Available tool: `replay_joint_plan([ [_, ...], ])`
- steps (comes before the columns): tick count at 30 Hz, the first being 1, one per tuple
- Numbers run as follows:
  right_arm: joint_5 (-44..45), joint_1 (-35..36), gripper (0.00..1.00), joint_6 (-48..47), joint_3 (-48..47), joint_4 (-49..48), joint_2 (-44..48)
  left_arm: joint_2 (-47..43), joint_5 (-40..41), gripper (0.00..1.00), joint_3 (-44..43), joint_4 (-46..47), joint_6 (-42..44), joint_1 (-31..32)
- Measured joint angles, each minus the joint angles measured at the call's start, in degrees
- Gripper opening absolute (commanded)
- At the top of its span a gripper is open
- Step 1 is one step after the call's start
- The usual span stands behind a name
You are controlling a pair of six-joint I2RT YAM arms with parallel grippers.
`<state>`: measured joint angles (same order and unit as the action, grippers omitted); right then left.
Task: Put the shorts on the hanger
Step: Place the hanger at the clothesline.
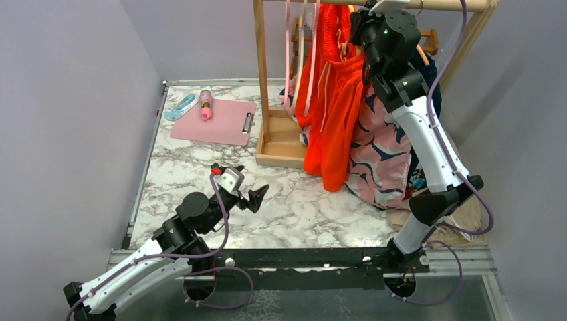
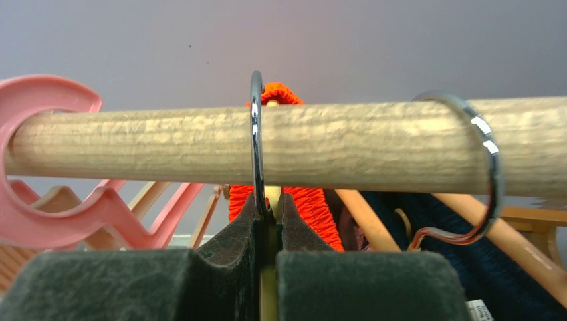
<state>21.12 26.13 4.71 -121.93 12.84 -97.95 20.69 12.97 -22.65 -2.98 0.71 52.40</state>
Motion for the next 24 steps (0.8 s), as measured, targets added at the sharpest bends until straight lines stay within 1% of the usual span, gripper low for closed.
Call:
replay_joint_plan([
  [4,-1.55,0.00,0.01,1.09,1.84,0.37,0.42,-0.07,0.00,0.99,0.00,0.00,0.00,0.00],
  [5,-1.90,0.00,0.03,1.31,2.29,0.46,0.59,-0.11,-0.02,0.99,0.00,0.00,0.00,0.00],
  [10,-3.65,0.00,0.22,2.27,4.09,0.61,2.64,-0.20,-0.02,0.99,0.00,0.00,0.00,0.00],
  [13,-5.03,0.00,0.41,3.19,4.83,0.98,4.13,-0.46,-0.02,0.99,0.00,0.00,0.00,0.00],
  [16,-7.45,-0.09,0.52,3.82,6.43,1.18,6.86,-0.87,-0.04,0.99,0.00,0.00,0.00,0.00],
  [19,-9.29,-0.11,0.57,4.37,6.71,2.27,9.27,-1.46,-0.09,0.99,0.00,0.02,0.00,0.00],
  [24,-10.56,-0.11,0.59,4.94,6.93,5.16,13.55,-1.90,-0.42,0.99,0.02,0.07,0.00,0.00],
])
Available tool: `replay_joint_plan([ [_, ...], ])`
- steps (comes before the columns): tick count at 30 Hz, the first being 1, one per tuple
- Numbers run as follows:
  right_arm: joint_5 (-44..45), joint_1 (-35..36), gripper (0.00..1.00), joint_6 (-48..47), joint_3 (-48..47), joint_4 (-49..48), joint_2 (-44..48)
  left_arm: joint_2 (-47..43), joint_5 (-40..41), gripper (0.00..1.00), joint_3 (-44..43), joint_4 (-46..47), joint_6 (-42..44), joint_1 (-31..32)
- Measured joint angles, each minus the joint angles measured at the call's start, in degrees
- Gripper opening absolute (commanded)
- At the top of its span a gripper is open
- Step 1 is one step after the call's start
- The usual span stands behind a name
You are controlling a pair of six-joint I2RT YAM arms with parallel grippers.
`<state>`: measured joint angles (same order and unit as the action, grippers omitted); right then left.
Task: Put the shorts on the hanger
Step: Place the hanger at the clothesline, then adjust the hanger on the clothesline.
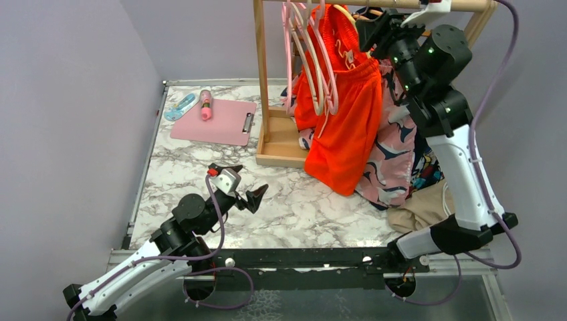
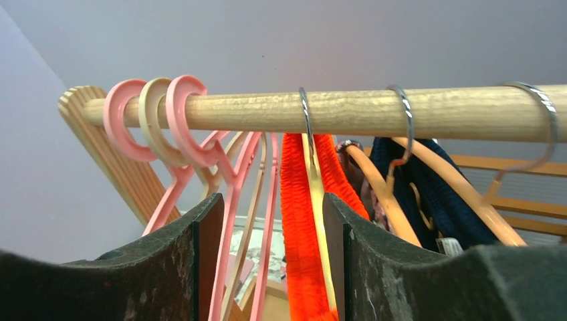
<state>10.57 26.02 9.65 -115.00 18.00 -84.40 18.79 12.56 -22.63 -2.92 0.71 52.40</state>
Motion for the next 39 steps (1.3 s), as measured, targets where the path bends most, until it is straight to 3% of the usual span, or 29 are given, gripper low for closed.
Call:
replay_joint_plan([
  [11,0.26,0.00,0.55,-2.89,9.05,3.13,10.19,-0.20,-1.09,0.99,0.33,0.04,-0.02,0.00],
  [27,3.61,0.00,0.53,-5.35,14.34,1.14,7.13,0.13,-1.75,0.99,0.33,0.07,0.00,0.00],
  [34,4.35,0.00,0.42,-6.27,14.12,1.09,5.20,0.13,-1.75,0.99,0.33,0.07,0.00,0.00],
  [39,4.35,0.00,0.26,-5.81,12.94,2.25,3.82,0.13,-1.77,0.99,0.33,0.07,0.00,0.00],
])
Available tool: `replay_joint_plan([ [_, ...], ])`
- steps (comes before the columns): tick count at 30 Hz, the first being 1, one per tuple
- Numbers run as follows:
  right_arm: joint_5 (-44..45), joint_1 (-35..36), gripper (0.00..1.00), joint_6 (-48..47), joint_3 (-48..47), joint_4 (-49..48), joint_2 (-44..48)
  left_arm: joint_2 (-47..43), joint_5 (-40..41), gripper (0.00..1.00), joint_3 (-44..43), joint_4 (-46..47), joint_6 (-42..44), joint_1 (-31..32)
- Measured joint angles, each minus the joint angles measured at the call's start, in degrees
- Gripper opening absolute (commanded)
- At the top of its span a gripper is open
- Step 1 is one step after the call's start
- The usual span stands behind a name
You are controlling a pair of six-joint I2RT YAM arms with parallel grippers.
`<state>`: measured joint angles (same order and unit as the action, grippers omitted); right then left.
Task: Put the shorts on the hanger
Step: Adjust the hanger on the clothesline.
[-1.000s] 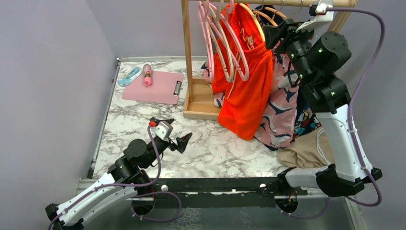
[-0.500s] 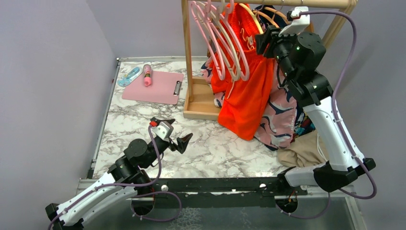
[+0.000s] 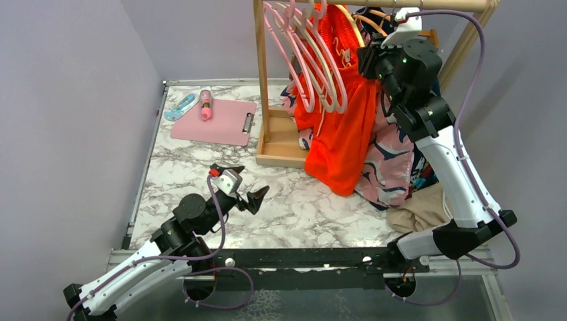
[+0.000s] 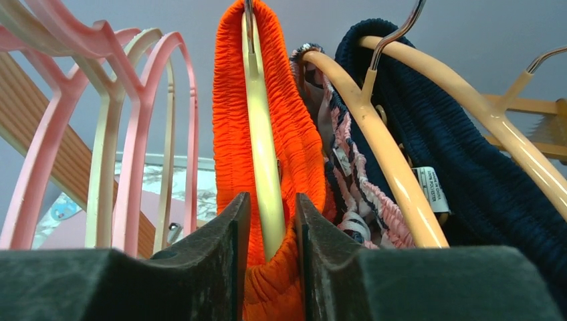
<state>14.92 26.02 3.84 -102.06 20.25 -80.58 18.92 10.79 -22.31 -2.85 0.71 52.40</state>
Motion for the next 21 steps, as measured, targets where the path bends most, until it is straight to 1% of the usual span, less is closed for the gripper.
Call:
replay_joint_plan([
  [2,-0.07,0.00,0.18,0.57,-0.76,0.83,-0.31,0.00,-0.02,0.99,0.00,0.00,0.00,0.00],
  [4,-0.44,0.00,0.08,1.16,-1.73,1.86,-0.55,0.00,-0.02,0.99,0.00,0.00,0.00,0.00],
  [6,-1.11,0.00,0.02,1.66,-2.75,3.02,-0.81,0.00,-0.04,0.99,0.00,0.00,0.00,0.00],
  [15,-0.52,0.00,0.01,2.60,-4.37,5.84,-0.61,0.00,-0.04,0.99,0.00,0.00,0.00,0.00],
  [21,2.54,0.00,0.01,1.70,-3.34,6.32,1.51,0.02,-0.04,0.99,0.00,0.00,0.00,0.00],
])
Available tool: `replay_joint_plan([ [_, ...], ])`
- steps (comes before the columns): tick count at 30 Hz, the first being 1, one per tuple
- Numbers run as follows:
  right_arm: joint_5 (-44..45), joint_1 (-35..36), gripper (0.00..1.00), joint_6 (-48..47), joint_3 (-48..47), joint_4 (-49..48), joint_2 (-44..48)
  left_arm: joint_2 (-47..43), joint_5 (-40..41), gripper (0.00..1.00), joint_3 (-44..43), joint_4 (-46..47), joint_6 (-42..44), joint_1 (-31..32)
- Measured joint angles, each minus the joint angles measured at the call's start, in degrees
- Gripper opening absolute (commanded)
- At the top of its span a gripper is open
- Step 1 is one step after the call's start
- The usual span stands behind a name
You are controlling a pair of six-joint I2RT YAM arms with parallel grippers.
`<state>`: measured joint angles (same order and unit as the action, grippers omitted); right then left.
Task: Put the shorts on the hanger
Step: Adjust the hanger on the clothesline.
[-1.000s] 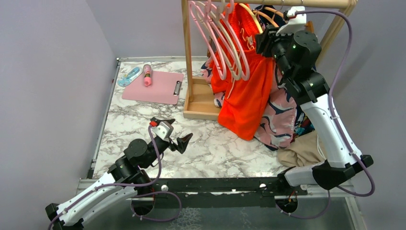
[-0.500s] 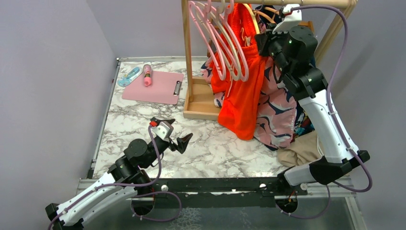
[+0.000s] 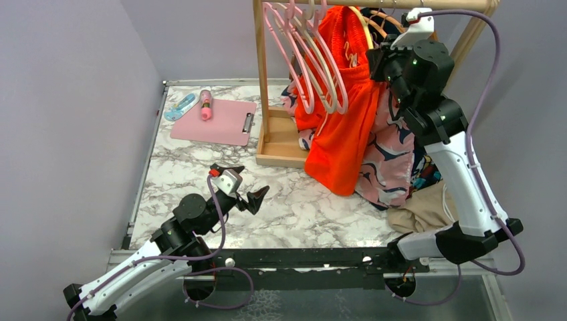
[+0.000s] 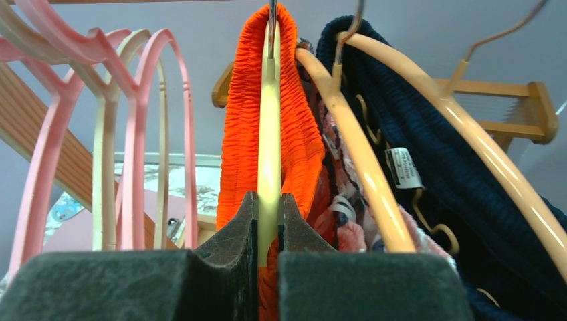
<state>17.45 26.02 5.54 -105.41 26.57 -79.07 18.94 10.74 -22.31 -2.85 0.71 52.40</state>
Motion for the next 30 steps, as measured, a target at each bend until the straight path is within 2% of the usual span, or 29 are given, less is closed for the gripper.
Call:
replay_joint_plan([
  [30,14.34,-0.59,0.01,-2.99,7.52,-3.23,5.77,0.31,-1.09,0.99,0.00,0.00,-0.04,0.00],
])
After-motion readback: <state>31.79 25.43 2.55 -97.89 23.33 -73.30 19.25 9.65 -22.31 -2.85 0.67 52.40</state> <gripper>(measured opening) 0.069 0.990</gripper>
